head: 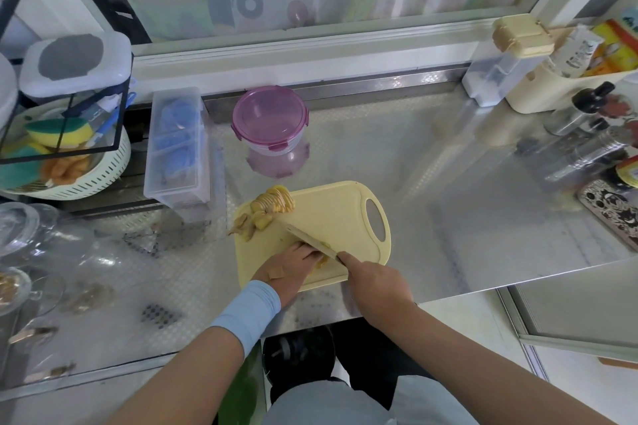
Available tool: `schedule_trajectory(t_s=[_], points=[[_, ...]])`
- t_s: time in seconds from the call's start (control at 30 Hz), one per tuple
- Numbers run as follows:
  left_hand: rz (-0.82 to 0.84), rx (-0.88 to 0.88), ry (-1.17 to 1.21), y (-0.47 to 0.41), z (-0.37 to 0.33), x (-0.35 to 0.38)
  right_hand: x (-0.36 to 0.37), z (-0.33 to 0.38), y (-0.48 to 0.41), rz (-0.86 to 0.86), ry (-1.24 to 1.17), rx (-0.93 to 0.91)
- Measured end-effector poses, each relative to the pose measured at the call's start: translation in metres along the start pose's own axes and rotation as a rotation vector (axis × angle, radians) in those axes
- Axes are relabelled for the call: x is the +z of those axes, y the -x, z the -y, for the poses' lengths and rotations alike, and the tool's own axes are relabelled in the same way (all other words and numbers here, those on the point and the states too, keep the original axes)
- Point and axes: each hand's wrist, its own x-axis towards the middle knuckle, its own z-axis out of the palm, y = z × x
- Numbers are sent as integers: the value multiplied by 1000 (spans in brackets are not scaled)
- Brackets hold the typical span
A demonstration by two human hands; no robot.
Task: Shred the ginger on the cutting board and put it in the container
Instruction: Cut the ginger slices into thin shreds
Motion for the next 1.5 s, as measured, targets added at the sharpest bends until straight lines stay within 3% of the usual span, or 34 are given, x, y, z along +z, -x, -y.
schedule_trajectory(t_s=[0.27,0.37,0.53,0.93,1.13,1.5], points=[[-55,-33,40,-5,-2,-7,0,-4,1,-2,2,38],[36,-72,89,-4,-4,-10,1,-6,2,-7,-9,45],[38,-130,118,-9,-3,-3,2,-6,2,10,-16,41],[134,7,78,-21,-5,-7,-11,5,-22,64,-35,-22],[96,-138,121,-10,-4,-6,-1,-9,-10,65,-22,22],[88,-192,172,-10,-5,-2,-1,-13,-4,46,-36,10]])
